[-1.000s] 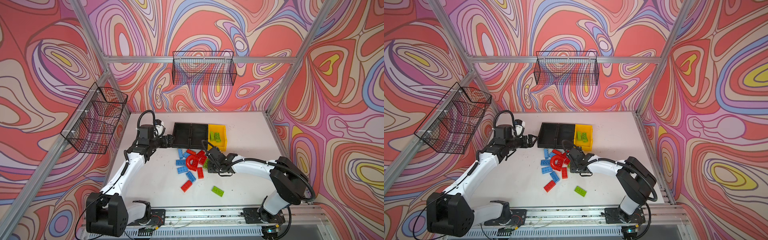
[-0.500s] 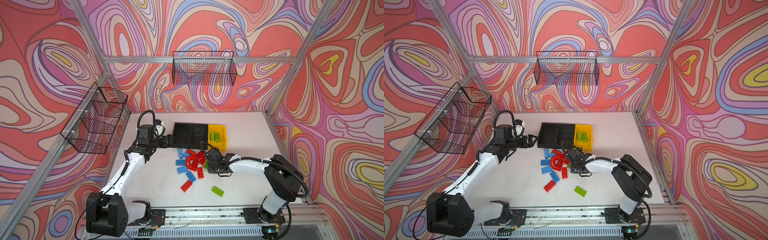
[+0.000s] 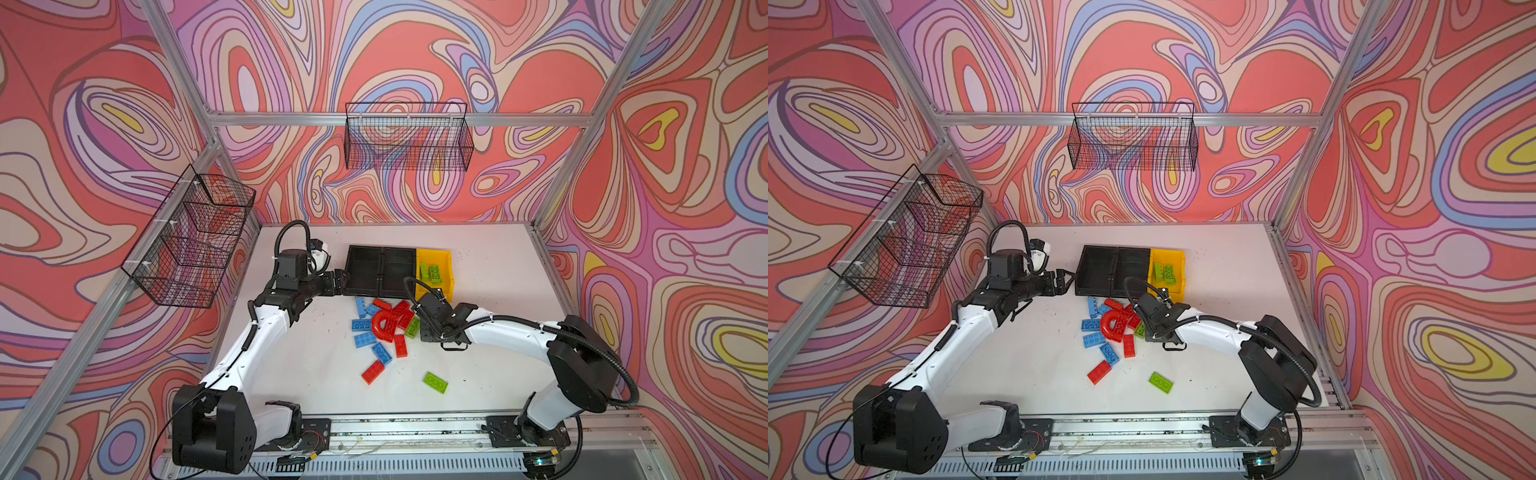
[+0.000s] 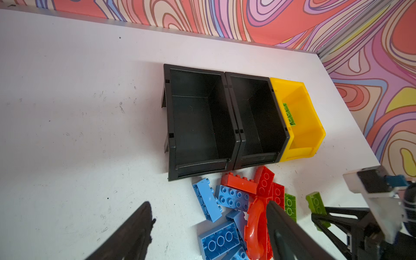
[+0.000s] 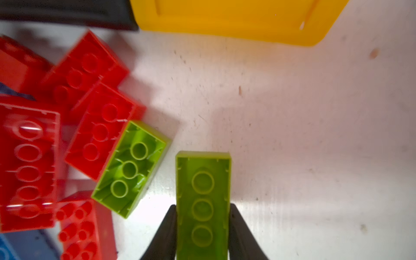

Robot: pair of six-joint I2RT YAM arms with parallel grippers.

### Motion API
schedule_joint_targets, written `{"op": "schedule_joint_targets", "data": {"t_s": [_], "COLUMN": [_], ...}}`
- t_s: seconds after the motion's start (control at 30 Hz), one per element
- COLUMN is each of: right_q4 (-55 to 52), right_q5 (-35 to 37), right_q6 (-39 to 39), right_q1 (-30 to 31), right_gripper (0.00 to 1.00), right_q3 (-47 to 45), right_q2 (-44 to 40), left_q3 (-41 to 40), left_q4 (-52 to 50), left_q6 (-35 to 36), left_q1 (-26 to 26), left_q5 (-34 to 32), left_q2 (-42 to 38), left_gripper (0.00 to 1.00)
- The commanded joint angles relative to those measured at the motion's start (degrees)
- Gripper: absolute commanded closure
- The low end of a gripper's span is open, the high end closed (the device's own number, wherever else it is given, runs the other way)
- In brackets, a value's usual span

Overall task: Sort the legos into containers by color
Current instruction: Pick up the lego from the center of the table, then place the lego in the container.

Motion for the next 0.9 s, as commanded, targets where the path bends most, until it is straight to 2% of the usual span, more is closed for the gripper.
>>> {"op": "schedule_joint_targets", "data": {"t_s": [0.0,0.17,0.33,0.47,0.6,0.73,0.87], "right_q4": [-2.08,-0.90,1.91,-0.18,-0.50,1.66,2.97], "right_q5": [4.15,3.67,-0.40,-1.07,-3.21,-4.98,-5.97], "right_q6": [-3.58,-10.10,-17.59,-23.29,-25.16,-24.93,-24.55], "right_q1": [-2.58,-9.79,-16.85,-18.69,-19.50,-19.87,-19.88], "right_gripper": [0.70,0.70,0.70,0.68,0.68,0.64,0.55], "right_q3": [4.88,10.97,18.80,27.16,32.01,32.18,31.74], "right_q2": [-1.77,1.72,8.58,16.87,22.14,23.39,22.86], "left_q3": [1.24,1.24,0.80,1.06,0.86,0.80,1.05], "left_q4": [-0.30,-0.33,-0.11,0.00,0.25,0.07,0.02], "left_q6": [0.41,0.85,0.20,-0.47,-0.38,-0.21,-0.21], "left_q1": [0.18,0.19,0.22,0.18,0.18,0.17,0.17], "left_q5": [0.64,-0.57,0.44,1.68,1.38,0.96,1.20], "left_q2": [0.02,-0.98,-1.31,-0.77,-1.04,-1.14,-0.79], "left_gripper": [0.18,0.18,0.18,0.19,0.19,0.19,0.19]}}
